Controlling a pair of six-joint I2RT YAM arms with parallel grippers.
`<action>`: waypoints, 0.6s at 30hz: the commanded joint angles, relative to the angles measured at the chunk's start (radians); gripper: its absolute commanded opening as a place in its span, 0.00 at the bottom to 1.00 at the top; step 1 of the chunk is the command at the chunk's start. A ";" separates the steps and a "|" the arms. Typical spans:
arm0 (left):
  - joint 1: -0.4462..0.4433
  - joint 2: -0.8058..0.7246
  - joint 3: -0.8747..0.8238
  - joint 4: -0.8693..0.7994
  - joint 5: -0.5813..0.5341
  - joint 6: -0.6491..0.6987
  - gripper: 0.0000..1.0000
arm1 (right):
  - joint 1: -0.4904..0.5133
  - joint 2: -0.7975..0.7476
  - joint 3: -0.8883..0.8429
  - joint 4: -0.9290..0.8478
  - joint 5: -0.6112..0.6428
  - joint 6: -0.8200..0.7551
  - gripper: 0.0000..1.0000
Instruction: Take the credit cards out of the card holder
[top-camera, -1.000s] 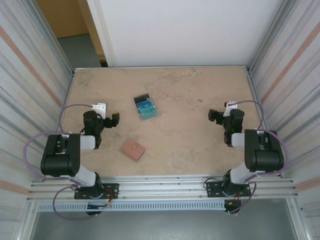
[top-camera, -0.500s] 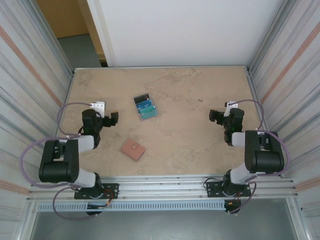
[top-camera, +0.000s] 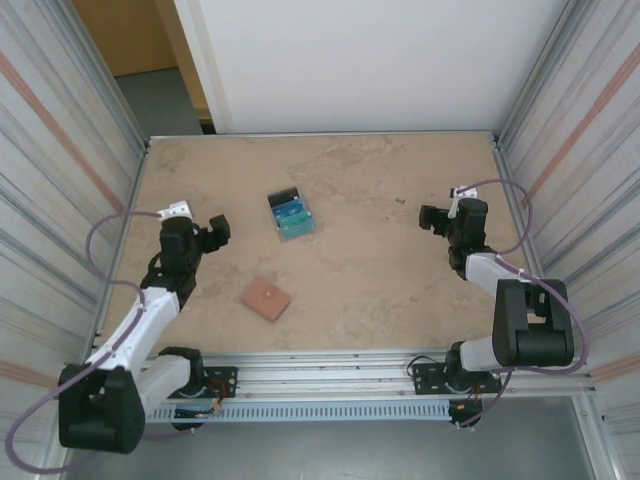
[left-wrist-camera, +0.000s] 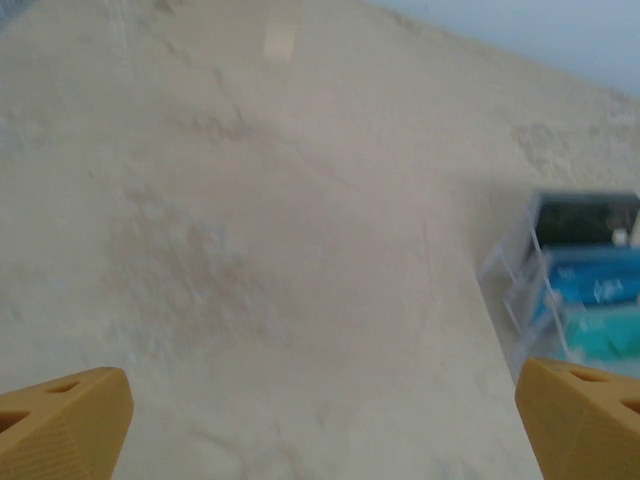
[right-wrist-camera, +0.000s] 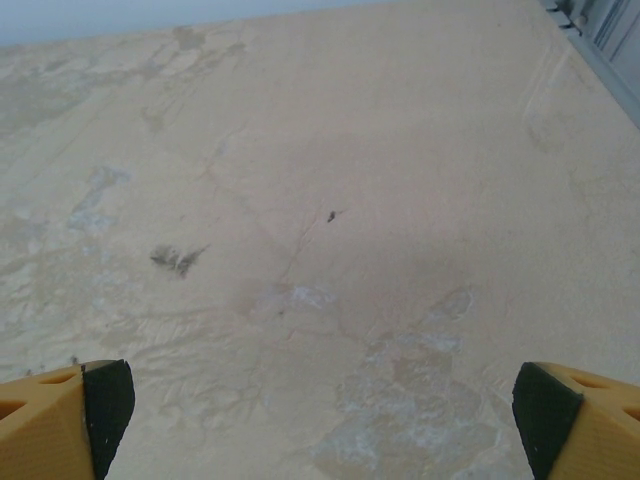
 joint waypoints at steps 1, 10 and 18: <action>-0.117 -0.031 0.033 -0.286 -0.186 -0.241 0.99 | 0.019 -0.033 0.053 -0.128 0.048 0.051 0.99; -0.446 0.015 0.047 -0.522 -0.233 -0.592 0.99 | 0.044 -0.117 0.099 -0.282 0.048 0.107 0.99; -0.604 0.217 0.109 -0.545 -0.157 -0.753 0.99 | 0.100 -0.180 0.109 -0.368 0.081 0.124 0.99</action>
